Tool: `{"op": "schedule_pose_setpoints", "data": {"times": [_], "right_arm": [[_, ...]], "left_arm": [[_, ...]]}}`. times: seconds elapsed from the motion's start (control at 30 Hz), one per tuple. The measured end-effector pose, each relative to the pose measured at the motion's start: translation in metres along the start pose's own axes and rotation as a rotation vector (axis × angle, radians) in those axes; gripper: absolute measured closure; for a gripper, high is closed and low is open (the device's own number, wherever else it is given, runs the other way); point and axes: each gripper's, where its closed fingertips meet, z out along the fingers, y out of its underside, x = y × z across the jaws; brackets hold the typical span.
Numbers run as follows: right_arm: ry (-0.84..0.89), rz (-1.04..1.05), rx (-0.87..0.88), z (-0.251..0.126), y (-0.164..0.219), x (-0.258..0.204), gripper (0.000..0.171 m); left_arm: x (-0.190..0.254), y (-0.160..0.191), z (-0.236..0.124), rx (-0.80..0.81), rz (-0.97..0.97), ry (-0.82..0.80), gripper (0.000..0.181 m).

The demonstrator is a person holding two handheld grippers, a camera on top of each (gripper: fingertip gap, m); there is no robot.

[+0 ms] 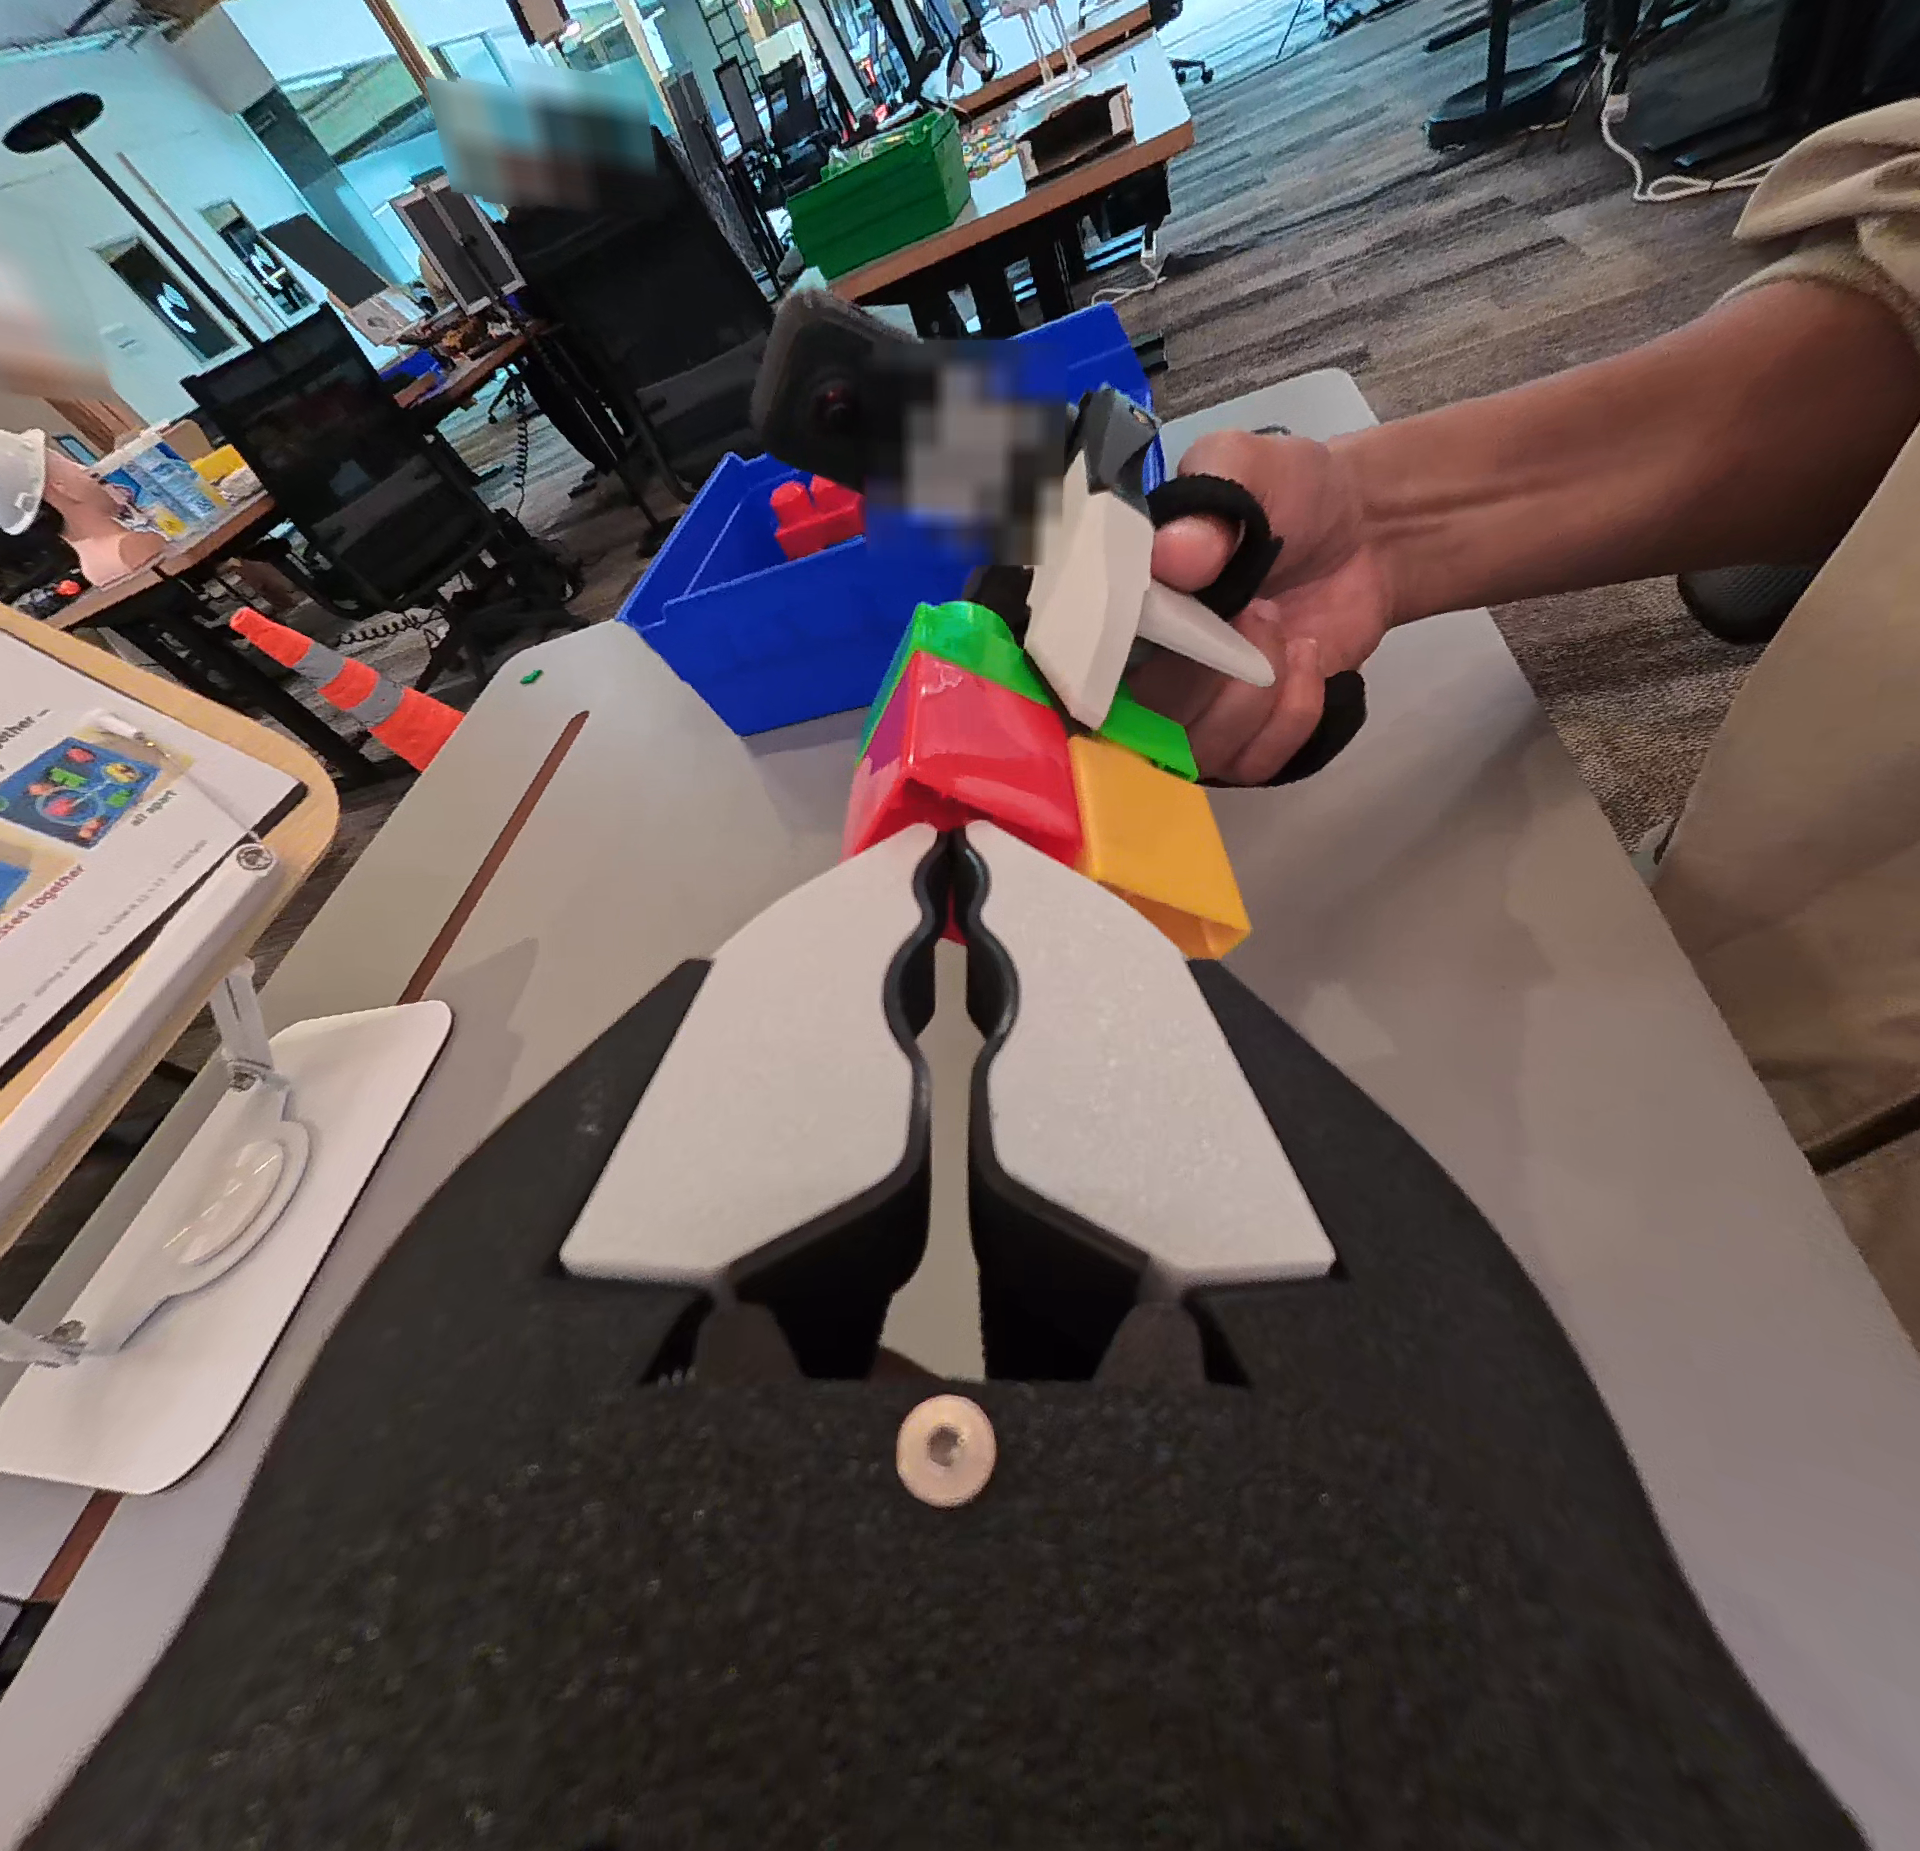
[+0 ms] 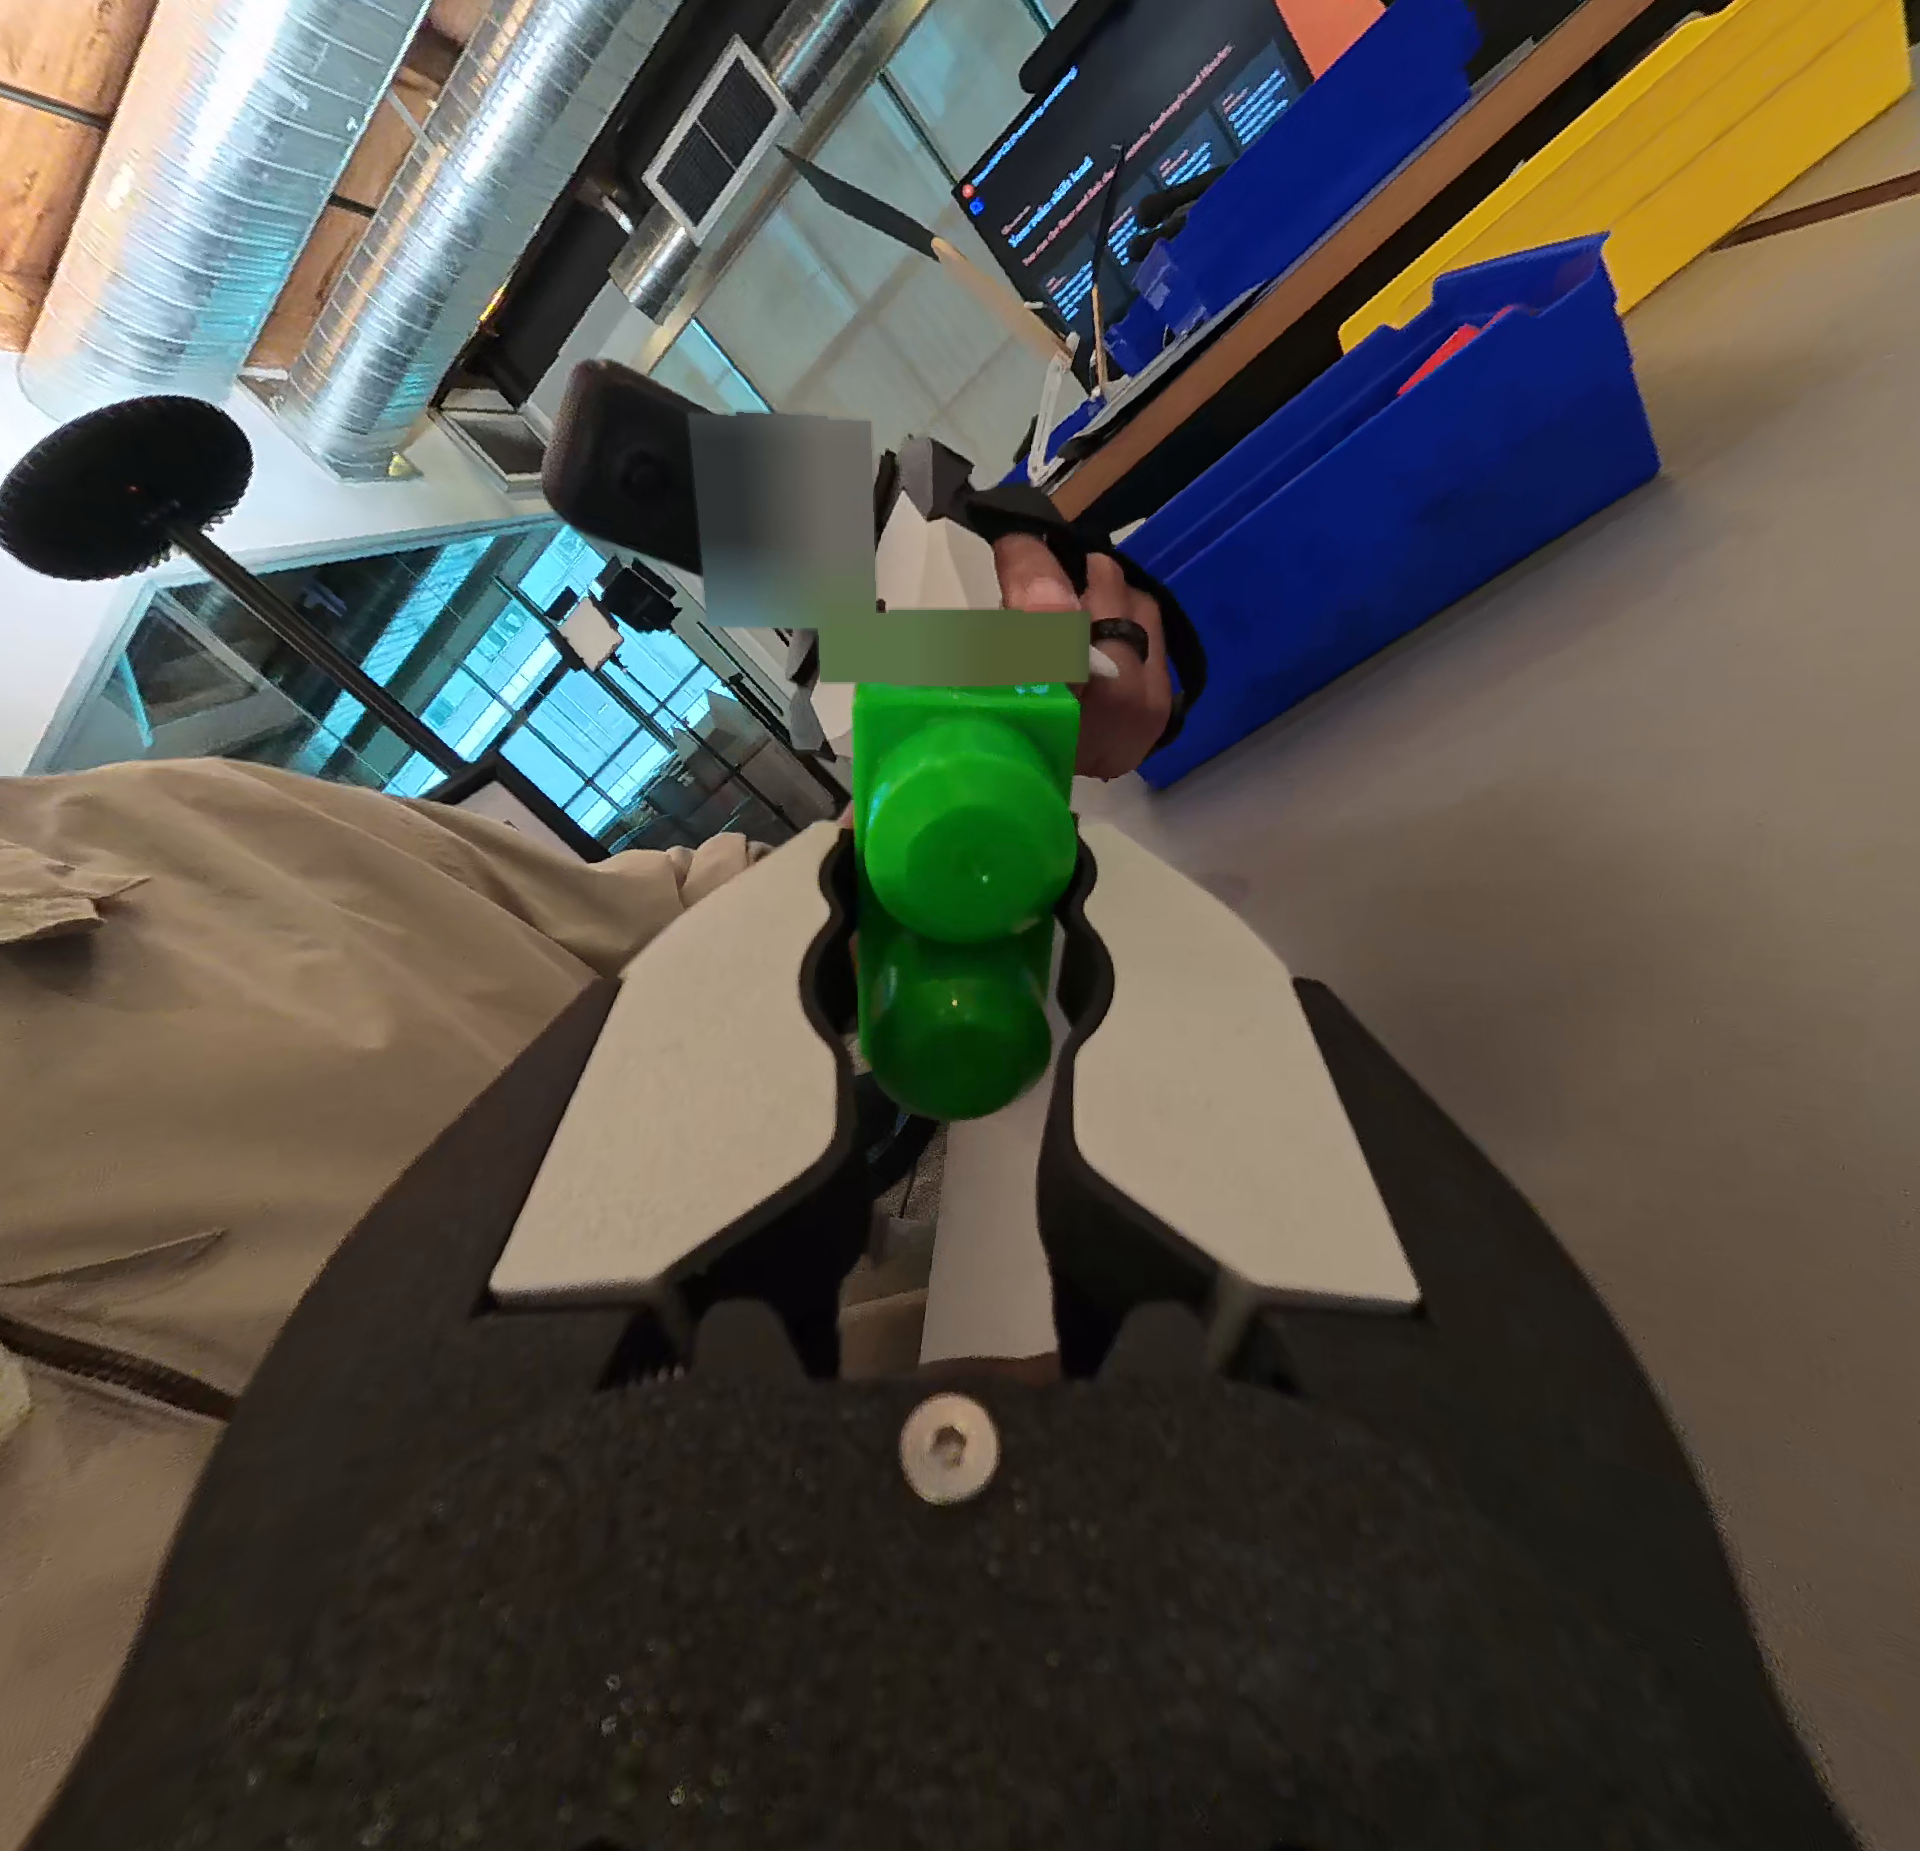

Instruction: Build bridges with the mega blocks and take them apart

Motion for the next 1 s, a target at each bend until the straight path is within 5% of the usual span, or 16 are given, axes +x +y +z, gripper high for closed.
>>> {"op": "schedule_pose_setpoints", "data": {"times": [0.3, 1.0], "right_arm": [[-0.053, 0.114, 0.132, -0.007, -0.014, 0.006, 0.135], [-0.083, 0.122, 0.130, 0.008, -0.005, -0.005, 0.134]], "left_arm": [[0.010, -0.002, -0.031, 0.018, -0.020, -0.056, 0.181], [0.026, 0.000, -0.010, 0.048, -0.062, 0.019, 0.181]]}}
